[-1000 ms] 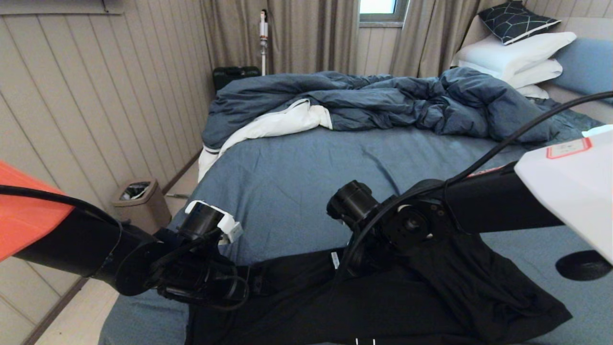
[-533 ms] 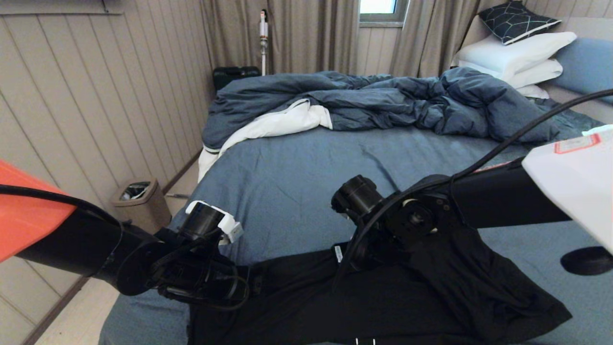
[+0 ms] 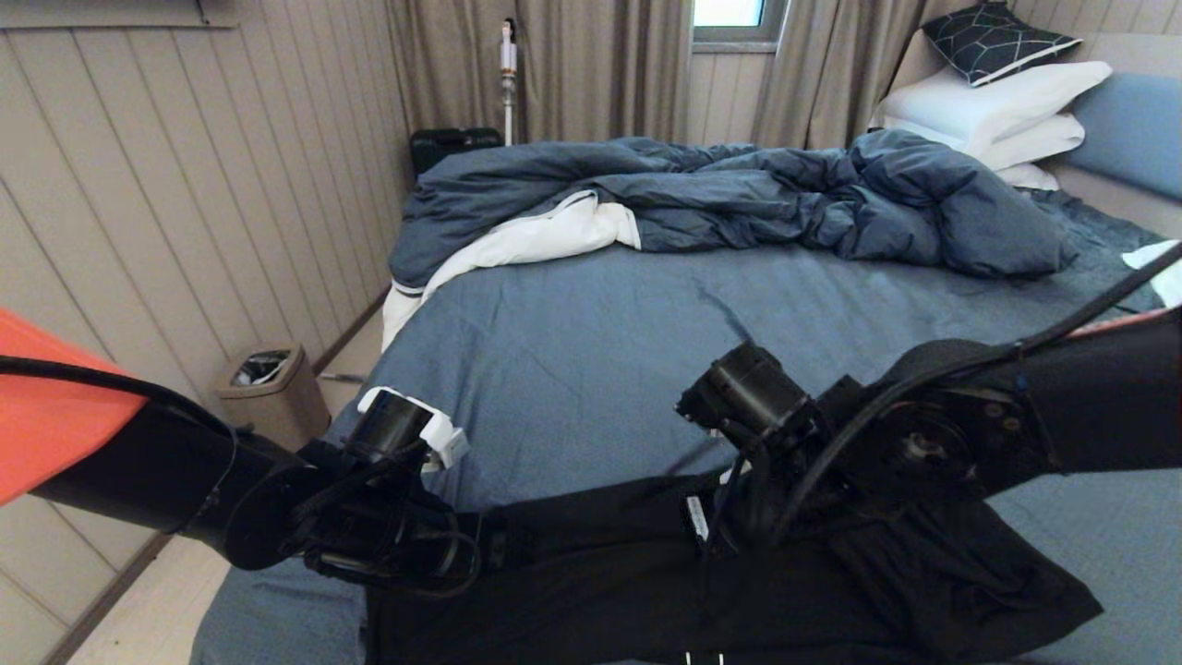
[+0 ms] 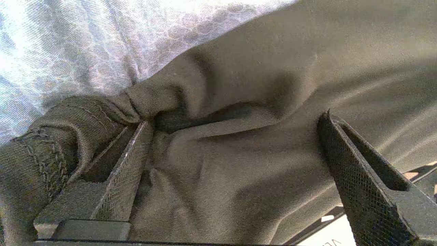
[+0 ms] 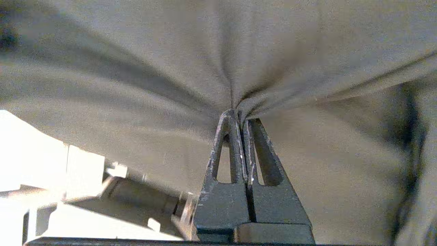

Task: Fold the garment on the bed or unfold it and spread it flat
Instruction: Fold the black T-shirt

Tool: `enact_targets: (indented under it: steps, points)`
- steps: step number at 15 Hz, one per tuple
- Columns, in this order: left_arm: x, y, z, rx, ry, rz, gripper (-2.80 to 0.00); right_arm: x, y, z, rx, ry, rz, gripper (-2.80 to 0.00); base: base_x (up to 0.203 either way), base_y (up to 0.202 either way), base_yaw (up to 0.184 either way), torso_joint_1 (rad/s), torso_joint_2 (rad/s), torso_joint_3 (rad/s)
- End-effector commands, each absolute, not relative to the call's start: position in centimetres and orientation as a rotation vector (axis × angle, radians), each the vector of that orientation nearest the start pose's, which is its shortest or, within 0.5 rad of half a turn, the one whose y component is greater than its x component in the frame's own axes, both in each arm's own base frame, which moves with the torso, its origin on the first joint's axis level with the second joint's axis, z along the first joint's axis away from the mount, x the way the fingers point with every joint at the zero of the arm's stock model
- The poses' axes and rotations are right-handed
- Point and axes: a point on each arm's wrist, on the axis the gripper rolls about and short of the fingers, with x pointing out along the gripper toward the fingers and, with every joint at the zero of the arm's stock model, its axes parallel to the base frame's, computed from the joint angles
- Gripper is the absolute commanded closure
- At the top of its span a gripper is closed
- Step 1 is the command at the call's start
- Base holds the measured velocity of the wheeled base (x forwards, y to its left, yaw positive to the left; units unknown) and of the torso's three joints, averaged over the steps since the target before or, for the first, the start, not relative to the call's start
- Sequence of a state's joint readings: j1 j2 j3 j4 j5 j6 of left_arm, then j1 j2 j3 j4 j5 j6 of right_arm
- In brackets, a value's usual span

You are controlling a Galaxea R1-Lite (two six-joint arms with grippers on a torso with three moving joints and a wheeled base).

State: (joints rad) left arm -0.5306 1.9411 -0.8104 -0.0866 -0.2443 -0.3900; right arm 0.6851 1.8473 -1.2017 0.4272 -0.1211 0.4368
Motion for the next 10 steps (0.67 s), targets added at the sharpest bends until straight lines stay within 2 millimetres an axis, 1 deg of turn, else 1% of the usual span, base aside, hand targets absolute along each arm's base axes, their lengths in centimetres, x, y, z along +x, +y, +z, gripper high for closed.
enact_targets:
  steps: [1,3,6,8,10]
  points:
    - [25.8,-15.8,6.5,-0.186,1.176,-0.483,-2.80,22.8,19.2,16.4,-0.028,1.060,0.299,0.00,0.000,0.000,0.000,0.000,0.00,0.000]
    - [25.8,-15.8,6.5,-0.186,1.178,-0.483,-2.80,21.4,19.3,16.3,-0.044,1.073,0.321,0.00,0.000,0.000,0.000,0.000,0.00,0.000]
    - [25.8,-15.8,6.5,-0.186,1.176,-0.483,-2.80,20.2,19.8,15.4,-0.081,1.104,0.343,0.00,0.000,0.000,0.000,0.000,0.00,0.000]
    - [25.8,-15.8,6.5,-0.186,1.177,-0.483,-2.80,20.3,19.9,14.7,-0.094,1.125,0.334,0.00,0.000,0.000,0.000,0.000,0.00,0.000]
    - [25.8,-15.8,6.5,-0.186,1.177,-0.483,-2.80,20.5,19.8,13.5,-0.114,1.163,0.312,0.00,0.000,0.000,0.000,0.000,0.00,0.000]
